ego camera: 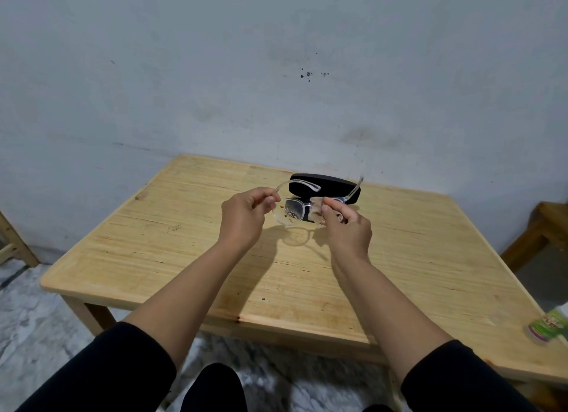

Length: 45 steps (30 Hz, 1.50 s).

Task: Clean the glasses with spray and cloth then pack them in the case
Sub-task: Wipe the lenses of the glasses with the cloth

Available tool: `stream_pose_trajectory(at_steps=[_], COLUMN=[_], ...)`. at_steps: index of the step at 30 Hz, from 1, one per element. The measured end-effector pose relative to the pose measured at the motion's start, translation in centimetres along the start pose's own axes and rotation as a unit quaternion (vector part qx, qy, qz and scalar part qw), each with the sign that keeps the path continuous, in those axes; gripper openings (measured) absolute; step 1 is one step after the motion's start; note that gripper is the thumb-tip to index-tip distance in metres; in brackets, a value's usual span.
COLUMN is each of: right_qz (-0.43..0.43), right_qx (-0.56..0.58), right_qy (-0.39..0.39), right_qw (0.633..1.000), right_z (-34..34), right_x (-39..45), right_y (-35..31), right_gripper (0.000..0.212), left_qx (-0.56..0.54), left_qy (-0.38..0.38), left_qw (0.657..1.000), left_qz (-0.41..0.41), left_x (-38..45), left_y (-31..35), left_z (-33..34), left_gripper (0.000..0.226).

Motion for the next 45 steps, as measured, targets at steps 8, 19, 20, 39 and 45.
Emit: stream_pose_trajectory(at_steps=[8, 19, 20, 39, 45], right_qz=[-0.003, -0.071, -0.077, 0.06, 0.041], right_qx=[0.015, -0.111, -0.103, 0.117, 0.115], right_qy=[-0.135, -0.31, -0.303, -0.001, 0.043], right_qw=[0.991, 0.942, 0.944, 0.991, 0.992], right_z=[1.0, 1.6, 1.5, -0.1, -0.4], right_x=[0.1, 0.1, 0.1, -1.1, -1.1], right_y=[-0.5, -1.0, -1.0, -1.3, -1.5], right_gripper=[0.017, 0.013, 0.014, 0.018, 0.021], left_qx=[0.004, 0.015, 0.018, 0.033, 0.033], left_qy=[0.007, 0.02, 0.02, -0.001, 0.008], left_qw=[1.0, 1.0, 1.0, 0.997, 0.996], left_qz=[-0.012, -0.013, -0.009, 0.066, 0.08], left_x=[0.2, 0.8, 0.8, -0.3, -0.3], left_y=[-0.4, -0.3, -0.3, 0.9, 1.2], left_z=[-0.5, -2.2, -2.3, -1.5, -1.4], left_gripper=[0.021, 0.032, 0.032, 0.036, 0.037])
Point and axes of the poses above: each hand's wrist, its own x-axis towards the middle knuckle, its own z-axis out of the palm, y = z × x, the point moved 7 cm from there along x, towards the middle knuckle, and after that the axes turned 1 degree about -x, right-handed, at the moved point
